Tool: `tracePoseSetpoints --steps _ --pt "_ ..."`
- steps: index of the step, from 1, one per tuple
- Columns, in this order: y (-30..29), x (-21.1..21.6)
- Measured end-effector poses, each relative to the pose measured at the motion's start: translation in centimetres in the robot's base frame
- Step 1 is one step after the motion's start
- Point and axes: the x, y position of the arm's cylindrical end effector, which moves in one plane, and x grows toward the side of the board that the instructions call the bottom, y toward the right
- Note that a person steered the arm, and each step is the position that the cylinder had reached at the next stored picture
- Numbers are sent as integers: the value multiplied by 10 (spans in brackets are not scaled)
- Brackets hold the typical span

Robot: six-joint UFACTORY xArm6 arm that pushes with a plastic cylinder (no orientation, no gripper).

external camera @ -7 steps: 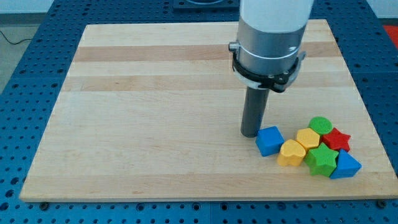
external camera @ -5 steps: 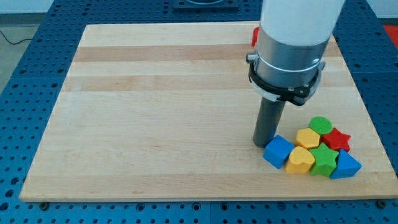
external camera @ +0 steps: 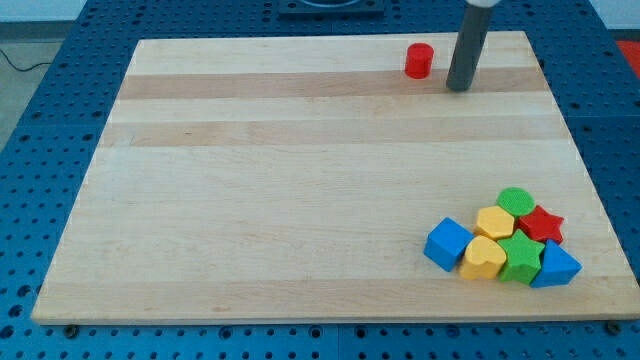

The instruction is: Push the red circle into the group of blocks

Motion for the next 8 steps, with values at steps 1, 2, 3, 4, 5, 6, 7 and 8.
tracePoseSetpoints --steps 1,2,3,4,5,6,7,8 --pt "-3 -48" --pt "-34 -71" --pt "-61 -45" --pt "-71 20" --pt "-71 71" --pt "-71 74" --pt "-71 62" --pt "-71 83"
